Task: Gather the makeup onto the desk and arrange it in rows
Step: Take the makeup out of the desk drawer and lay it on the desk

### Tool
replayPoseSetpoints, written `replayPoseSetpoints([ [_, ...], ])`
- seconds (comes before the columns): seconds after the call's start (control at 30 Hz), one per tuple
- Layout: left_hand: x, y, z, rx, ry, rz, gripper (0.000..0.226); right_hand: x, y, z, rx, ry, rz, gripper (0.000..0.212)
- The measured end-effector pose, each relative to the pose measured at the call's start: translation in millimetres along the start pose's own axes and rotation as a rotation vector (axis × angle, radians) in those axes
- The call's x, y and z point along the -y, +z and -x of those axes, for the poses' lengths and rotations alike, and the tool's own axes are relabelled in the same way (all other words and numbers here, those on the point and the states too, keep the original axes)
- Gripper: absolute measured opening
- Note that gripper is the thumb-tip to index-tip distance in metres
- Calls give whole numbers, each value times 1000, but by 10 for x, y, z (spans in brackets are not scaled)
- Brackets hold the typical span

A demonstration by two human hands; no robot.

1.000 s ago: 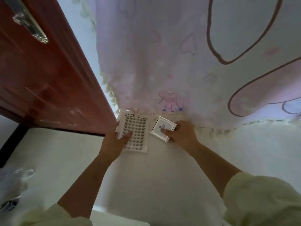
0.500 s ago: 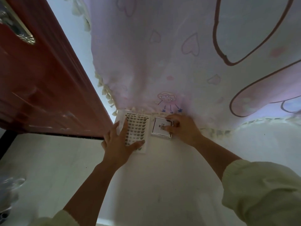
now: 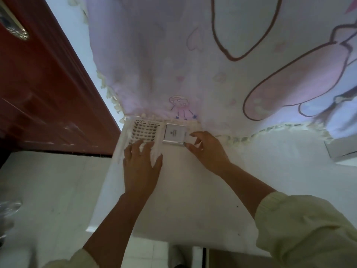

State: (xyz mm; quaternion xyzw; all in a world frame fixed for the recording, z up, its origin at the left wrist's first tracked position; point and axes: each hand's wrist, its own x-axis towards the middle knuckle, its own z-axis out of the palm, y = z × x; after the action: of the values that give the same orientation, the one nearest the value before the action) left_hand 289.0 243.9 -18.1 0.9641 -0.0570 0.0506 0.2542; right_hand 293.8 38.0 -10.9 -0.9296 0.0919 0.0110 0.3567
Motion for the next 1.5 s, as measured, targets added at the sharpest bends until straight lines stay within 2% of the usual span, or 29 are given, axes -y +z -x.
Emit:
replayPoseSetpoints([
  [0.13, -439, 124, 532, 21, 72, 46, 31, -196, -242, 619, 36, 9, 31, 31],
  [0.4, -1411, 429, 1988, 205, 59, 165, 26, -950, -817, 2143, 73, 68, 55, 22],
  [0.5, -1734, 576, 2494, 258, 159, 144, 23, -1330, -1019, 2620, 128, 99, 93, 19],
  [0.63, -2118, 898, 3189, 448, 251, 91, 31, -1900, -1178, 3259, 97, 129, 103, 17],
  [0.8, -2294, 1302, 3637, 738, 90, 54, 42, -2502, -1125, 3836, 197, 305, 114, 19],
  [0.93, -2372, 1632, 3685, 838, 26, 27, 48, -2884, -1109, 3922, 129, 448, 82, 29],
  [1.03, -2465, 1924, 3696, 890, 9, 8, 62, -3187, -1070, 3830, 90, 512, 83, 42],
  [1.2, -2617, 2333, 3768, 829, -1, -65, 81, -3491, -943, 3610, 118, 534, 99, 72],
  [1.33, -2683, 2548, 3795, 818, -61, -88, 94, -3585, -881, 3497, 207, 511, 251, 77],
  [1.5, -2691, 2704, 3755, 830, -31, -210, 93, -3682, -881, 3438, 184, 479, 184, 70],
])
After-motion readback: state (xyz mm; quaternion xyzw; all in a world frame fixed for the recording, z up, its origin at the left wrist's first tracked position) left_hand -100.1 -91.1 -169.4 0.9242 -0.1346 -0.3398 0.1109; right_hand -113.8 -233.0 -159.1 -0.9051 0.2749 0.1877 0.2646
